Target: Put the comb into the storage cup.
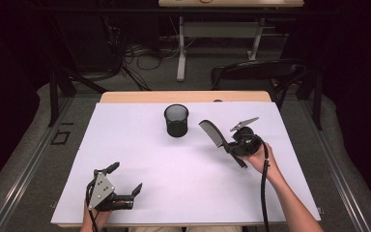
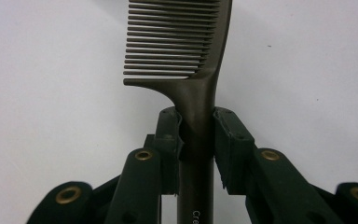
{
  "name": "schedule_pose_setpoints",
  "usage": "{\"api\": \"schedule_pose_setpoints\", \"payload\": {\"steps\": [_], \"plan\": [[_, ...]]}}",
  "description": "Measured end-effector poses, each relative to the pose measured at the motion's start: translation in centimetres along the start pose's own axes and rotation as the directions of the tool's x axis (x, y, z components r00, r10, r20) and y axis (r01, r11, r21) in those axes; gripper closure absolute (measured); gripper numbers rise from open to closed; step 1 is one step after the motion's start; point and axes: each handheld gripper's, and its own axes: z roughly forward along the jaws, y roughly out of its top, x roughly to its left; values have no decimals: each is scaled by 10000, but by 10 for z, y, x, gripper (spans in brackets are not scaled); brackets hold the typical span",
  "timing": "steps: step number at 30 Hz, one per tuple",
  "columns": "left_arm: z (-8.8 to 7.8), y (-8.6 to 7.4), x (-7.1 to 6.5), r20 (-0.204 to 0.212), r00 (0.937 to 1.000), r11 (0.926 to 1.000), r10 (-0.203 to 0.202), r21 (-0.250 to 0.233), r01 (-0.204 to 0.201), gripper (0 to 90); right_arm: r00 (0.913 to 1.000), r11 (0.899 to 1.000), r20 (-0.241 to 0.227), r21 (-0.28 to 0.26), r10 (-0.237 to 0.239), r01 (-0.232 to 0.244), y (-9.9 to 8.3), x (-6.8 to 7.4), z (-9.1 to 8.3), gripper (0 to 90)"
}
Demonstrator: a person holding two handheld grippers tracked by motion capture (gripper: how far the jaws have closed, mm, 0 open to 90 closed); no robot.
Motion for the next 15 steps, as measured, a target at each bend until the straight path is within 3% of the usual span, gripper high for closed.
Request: {"api": "schedule_pose_setpoints", "payload": {"steps": [15], "plan": [[0, -1, 1, -49, 10000, 10000, -66, 26, 66, 0, 10000, 9964, 36, -844, -60, 63, 1, 1, -6, 729]]}}
